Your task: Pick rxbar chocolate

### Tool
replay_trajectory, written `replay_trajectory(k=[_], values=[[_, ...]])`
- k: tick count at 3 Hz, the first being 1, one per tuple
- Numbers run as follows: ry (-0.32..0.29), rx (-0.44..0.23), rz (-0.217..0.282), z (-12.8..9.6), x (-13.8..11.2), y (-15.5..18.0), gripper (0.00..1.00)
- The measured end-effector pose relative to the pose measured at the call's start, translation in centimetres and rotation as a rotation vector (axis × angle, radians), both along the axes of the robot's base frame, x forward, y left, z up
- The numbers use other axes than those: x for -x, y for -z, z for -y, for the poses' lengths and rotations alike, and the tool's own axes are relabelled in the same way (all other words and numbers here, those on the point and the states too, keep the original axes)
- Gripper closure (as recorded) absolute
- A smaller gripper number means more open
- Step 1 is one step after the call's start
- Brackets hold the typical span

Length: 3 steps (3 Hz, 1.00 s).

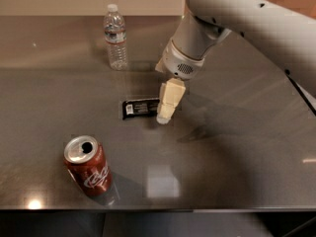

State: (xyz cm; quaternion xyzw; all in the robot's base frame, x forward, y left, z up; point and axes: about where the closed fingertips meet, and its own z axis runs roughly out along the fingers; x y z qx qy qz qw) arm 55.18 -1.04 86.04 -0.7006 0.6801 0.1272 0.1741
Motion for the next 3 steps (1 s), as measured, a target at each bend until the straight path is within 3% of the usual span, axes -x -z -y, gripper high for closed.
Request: replay_trajectory(k=[3], values=[[-0.05,0.018,-0.039,-2.9,-0.1,2.2,0.0]])
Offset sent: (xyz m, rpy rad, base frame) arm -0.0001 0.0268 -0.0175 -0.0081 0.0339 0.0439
